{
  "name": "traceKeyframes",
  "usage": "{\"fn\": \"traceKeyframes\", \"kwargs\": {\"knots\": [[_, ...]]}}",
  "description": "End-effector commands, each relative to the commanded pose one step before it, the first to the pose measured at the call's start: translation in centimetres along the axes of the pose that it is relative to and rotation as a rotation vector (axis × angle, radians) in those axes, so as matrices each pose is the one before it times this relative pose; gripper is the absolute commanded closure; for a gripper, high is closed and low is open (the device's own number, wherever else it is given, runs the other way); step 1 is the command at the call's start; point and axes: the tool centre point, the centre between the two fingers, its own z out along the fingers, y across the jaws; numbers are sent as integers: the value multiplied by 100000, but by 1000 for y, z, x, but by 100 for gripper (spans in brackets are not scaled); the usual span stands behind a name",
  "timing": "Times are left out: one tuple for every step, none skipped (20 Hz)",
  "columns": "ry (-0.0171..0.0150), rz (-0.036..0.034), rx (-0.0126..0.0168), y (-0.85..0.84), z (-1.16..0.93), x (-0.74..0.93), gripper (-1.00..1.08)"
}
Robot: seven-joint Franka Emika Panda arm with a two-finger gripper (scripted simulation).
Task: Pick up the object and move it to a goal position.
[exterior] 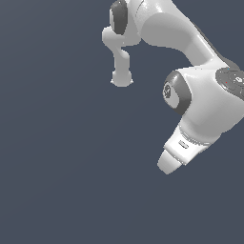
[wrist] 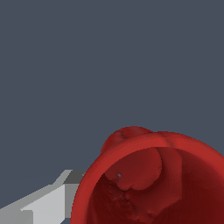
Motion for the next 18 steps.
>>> {"fn": "traceKeyframes", "kwargs": {"knots": [[166, 31, -104, -169, -525, 830, 108], [0, 0, 0, -54, -121, 253, 108], [0, 0, 0, -47, -109, 229, 108], [0, 0, 0, -41, -98, 206, 108], [0, 0, 0, -36, -87, 185, 108], [0, 0, 0, -31, -78, 166, 108], [0, 0, 0, -26, -69, 147, 108], [-3, -49, -1, -56, -58, 147, 108], [0, 0, 0, -18, -52, 114, 108], [0, 0, 0, -14, -45, 98, 108], [0, 0, 0, -11, -38, 84, 108], [0, 0, 0, -8, -32, 71, 108], [0, 0, 0, -6, -26, 59, 108], [0, 0, 0, -4, -20, 47, 108], [0, 0, 0, -2, -15, 36, 108], [0, 0, 0, -1, -11, 25, 108], [0, 0, 0, -1, -6, 15, 108], [0, 0, 0, 0, -2, 5, 108]]}}
